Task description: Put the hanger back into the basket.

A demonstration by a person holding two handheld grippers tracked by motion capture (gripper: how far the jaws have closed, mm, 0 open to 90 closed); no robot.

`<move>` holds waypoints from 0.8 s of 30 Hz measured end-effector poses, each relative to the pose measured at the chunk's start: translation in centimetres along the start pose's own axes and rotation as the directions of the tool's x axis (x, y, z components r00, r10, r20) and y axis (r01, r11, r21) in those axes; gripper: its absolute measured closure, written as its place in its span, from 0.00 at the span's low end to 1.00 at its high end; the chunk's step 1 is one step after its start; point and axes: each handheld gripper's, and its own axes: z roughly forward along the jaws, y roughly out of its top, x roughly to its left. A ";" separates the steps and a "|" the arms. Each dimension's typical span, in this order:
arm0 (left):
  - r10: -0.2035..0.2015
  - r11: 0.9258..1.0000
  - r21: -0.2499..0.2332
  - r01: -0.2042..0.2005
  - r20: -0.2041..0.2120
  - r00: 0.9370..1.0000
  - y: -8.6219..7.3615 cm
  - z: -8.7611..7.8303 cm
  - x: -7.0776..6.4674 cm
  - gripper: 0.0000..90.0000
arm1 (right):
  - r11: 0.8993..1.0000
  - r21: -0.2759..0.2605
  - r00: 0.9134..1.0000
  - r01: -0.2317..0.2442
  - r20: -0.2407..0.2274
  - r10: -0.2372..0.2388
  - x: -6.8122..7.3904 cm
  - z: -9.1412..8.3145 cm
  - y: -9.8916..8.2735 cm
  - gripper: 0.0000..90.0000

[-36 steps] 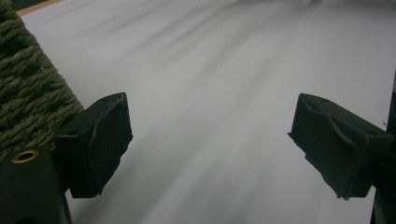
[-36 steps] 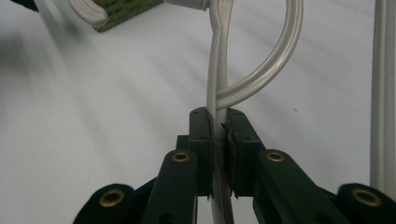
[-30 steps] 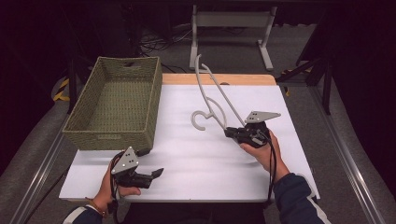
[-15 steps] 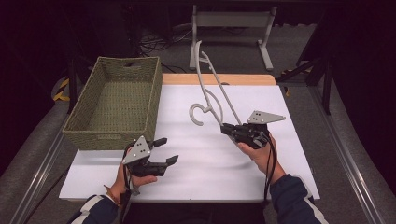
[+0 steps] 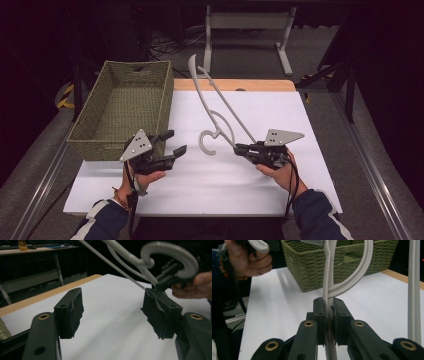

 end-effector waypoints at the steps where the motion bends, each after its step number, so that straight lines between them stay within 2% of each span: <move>1: 0.002 1.000 0.002 -0.002 0.010 1.000 0.1 0.1 0.0 0.37 | 1.000 0.009 1.000 0.014 -0.009 -0.014 0.2 0.1 -0.1 0.92; 3: -0.002 1.000 -0.004 0.002 0.019 1.000 0.2 0.2 0.0 0.36 | 0.999 0.022 0.999 0.048 -0.023 -0.047 0.7 0.3 -0.3 0.92; 7: -0.032 0.999 -0.031 0.034 0.060 0.998 0.7 0.8 0.1 0.37 | 0.994 0.047 0.994 0.095 -0.053 -0.092 1.6 1.0 -0.6 0.92; 11: -0.056 0.998 -0.013 0.058 0.098 0.994 0.6 1.9 0.3 0.38 | 0.988 0.068 0.989 0.136 -0.062 -0.131 2.2 1.5 -0.7 0.92; 13: -0.076 0.997 -0.003 0.077 0.112 0.991 0.4 2.4 0.4 0.38 | 0.984 0.084 0.987 0.159 -0.051 -0.155 2.4 1.6 -0.8 0.92; 15: -0.090 0.996 0.002 0.091 0.125 0.988 0.3 2.7 0.4 0.40 | 0.983 0.090 0.986 0.163 -0.042 -0.160 2.4 1.7 -0.9 0.92; 19: -0.108 0.994 0.019 0.107 0.122 0.987 0.2 3.5 0.4 0.41 | 0.975 0.102 0.981 0.195 -0.024 -0.194 2.6 1.8 -1.0 0.92; 20: -0.128 0.992 0.020 0.127 0.119 0.985 0.2 3.7 0.3 0.41 | 0.972 0.111 0.978 0.208 -0.015 -0.208 2.7 1.9 -1.1 0.92; 23: -0.149 0.989 0.030 0.147 0.078 0.986 0.2 4.2 0.2 0.46 | 0.964 0.131 0.972 0.231 0.003 -0.234 3.1 2.4 -1.3 0.92; 24: -0.149 0.989 0.030 0.147 0.078 0.986 0.2 4.2 0.2 0.49 | 0.962 0.134 0.970 0.239 0.015 -0.244 3.2 2.5 -1.3 0.92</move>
